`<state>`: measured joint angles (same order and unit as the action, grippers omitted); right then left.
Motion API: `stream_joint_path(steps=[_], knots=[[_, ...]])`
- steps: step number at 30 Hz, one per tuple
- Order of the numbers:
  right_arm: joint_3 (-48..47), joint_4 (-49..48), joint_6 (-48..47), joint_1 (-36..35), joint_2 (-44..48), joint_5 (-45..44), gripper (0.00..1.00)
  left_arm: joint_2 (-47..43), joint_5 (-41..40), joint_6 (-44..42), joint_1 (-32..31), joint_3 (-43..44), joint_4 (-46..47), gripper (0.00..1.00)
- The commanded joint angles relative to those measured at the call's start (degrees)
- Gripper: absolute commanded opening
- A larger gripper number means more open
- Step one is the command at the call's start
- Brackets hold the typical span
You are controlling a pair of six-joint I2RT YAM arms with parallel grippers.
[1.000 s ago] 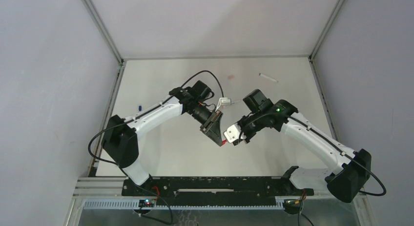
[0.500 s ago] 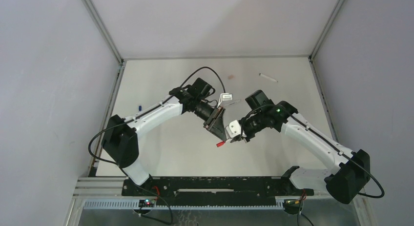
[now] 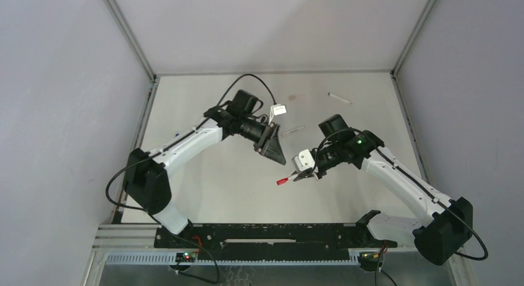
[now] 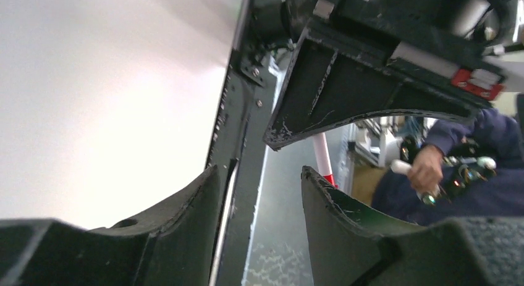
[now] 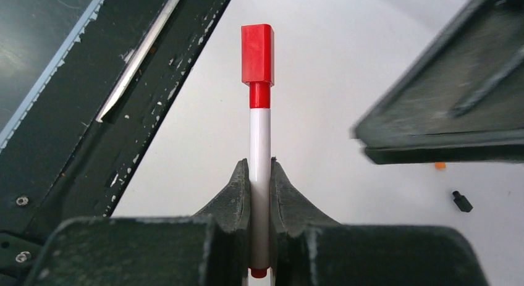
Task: Insert the pens into the pen caps
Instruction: Insert the pen cap onto the pen.
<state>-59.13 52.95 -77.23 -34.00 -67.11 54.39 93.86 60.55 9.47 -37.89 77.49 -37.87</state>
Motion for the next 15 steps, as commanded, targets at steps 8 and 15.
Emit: stream_joint_path(steps=[8, 15], knots=[[3.22, -5.73, 12.8, 8.79, 4.19, 12.7, 0.0, -19.72, -15.06, 11.52, 7.28, -3.83, 30.56, 0.56], [4.21, -17.61, 36.22, 15.24, 5.71, 18.11, 0.0, -27.17, -32.32, 17.3, 8.39, -13.04, 54.1, 0.79]])
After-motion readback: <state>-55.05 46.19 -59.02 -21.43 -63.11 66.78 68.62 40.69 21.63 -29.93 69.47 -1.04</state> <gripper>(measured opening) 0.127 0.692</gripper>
